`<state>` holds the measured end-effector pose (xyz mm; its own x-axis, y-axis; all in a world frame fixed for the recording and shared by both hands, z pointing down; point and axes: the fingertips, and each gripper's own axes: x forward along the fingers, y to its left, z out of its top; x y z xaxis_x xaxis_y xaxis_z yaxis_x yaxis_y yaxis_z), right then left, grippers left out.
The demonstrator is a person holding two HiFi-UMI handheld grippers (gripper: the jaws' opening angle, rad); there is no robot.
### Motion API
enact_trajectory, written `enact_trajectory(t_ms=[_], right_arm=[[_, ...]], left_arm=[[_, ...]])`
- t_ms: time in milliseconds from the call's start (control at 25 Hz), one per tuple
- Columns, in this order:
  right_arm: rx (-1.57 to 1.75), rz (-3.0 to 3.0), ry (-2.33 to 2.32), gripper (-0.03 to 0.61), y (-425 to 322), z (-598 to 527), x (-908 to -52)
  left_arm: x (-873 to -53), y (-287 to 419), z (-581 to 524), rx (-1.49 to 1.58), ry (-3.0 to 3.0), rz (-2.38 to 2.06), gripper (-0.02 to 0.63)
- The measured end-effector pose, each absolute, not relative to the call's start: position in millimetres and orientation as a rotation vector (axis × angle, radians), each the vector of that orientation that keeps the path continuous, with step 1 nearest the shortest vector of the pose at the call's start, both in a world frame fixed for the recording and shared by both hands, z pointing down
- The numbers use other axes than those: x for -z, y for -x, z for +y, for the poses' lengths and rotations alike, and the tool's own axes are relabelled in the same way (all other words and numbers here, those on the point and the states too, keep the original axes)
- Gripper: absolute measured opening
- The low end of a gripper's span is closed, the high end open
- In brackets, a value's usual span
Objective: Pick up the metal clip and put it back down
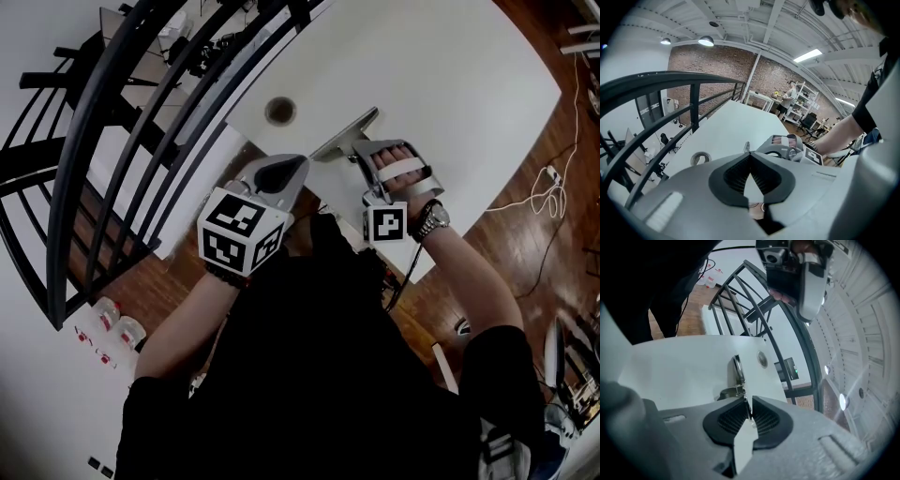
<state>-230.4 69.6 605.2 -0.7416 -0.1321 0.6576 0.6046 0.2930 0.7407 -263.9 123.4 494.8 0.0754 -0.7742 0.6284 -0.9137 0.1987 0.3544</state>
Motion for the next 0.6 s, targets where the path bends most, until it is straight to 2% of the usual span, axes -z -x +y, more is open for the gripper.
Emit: enact_trajectory(t_ms=[160,600], right_arm=[[1.527,-1.956,0.393,-0.003,234.1,66.0,-594.3],[1.42,-2.071,0.204,-0.006,240.9,50.8,-552.2]], left_arm=[[-491.9,265.3,122.9,-0.239,-1.594,-1.738,0.017],[-469.7,263.7,110.2,-0.239,-1.646,-1.782,0.017]])
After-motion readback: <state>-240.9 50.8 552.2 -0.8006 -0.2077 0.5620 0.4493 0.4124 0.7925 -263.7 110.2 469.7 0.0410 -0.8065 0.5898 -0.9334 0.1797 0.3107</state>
